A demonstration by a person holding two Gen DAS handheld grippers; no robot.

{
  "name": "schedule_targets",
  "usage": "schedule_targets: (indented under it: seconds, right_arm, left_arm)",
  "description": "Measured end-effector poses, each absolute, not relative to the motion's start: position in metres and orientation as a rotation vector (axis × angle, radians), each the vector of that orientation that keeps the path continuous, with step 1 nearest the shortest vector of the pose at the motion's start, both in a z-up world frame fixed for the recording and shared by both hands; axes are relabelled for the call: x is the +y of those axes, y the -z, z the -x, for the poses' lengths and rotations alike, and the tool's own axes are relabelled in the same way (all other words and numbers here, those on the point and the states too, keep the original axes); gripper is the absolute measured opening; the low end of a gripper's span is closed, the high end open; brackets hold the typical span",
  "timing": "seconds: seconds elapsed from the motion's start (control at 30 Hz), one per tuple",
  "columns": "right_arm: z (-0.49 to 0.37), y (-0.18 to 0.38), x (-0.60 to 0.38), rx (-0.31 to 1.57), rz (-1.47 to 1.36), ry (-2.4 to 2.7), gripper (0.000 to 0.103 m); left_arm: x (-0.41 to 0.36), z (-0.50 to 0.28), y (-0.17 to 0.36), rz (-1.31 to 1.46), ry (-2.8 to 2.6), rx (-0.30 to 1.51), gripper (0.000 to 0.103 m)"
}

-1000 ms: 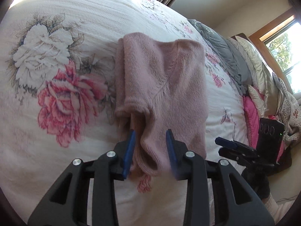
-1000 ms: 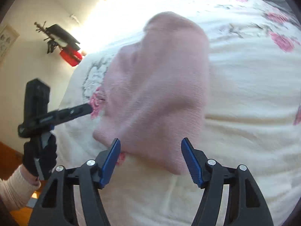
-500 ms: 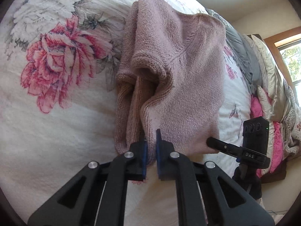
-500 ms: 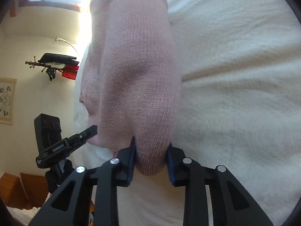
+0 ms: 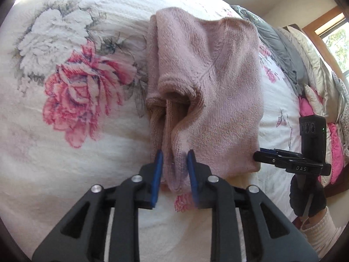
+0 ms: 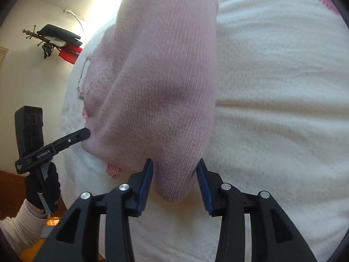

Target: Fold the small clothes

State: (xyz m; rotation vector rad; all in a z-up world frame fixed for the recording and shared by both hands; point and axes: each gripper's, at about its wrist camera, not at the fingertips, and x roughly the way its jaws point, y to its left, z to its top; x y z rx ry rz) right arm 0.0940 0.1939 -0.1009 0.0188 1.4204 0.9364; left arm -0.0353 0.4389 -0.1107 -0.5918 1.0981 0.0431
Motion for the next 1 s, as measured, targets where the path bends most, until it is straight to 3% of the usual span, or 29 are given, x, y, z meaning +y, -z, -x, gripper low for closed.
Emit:
schedule_targets:
  seconds: [0.07, 0.27, 0.5, 0.53, 0.6, 0.77, 0.93, 1.0]
  right_arm:
    - [-0.108, 0.079, 0.191, 1.349, -0.017, -0.921, 0.055]
    - [-0.146, 0.042, 0.216, 1.220, -0.014, -0.910, 0.055]
    - [-0.159, 0.047, 0.229, 1.187, 0.034, -0.879, 0.055]
    - [-0.160, 0.049, 0.228, 1.189, 0.030, -0.877, 0.055]
    - [-0.159, 0.052, 0.228, 1.194, 0.024, -0.875, 0.055]
    - [-0.154, 0.055, 0.230, 1.192, 0.037, -0.864, 0.055]
    - [-0.155, 0.060, 0.233, 1.210, 0.044, -0.850, 0.056]
    - [-0.157, 0.060, 0.231, 1.219, 0.030, -0.848, 0.056]
  left_arm:
    - [0.450, 0.035, 0.092, 0.592, -0.074, 1.045, 0.029]
    - [0.485, -0.022, 0.067, 0.603, -0.104, 0.944, 0.039]
    - [0.494, -0.086, 0.085, 0.649, -0.089, 0.986, 0.037]
    - [0.493, -0.092, 0.086, 0.651, -0.079, 0.993, 0.036]
    - [0.491, -0.101, 0.090, 0.646, -0.072, 1.009, 0.009]
    - [0.505, -0.093, 0.087, 0.652, -0.131, 0.924, 0.008]
    - [0.516, -0.096, 0.115, 0.694, -0.100, 0.984, 0.009]
    - [0.516, -0.089, 0.106, 0.720, -0.046, 0.947, 0.015]
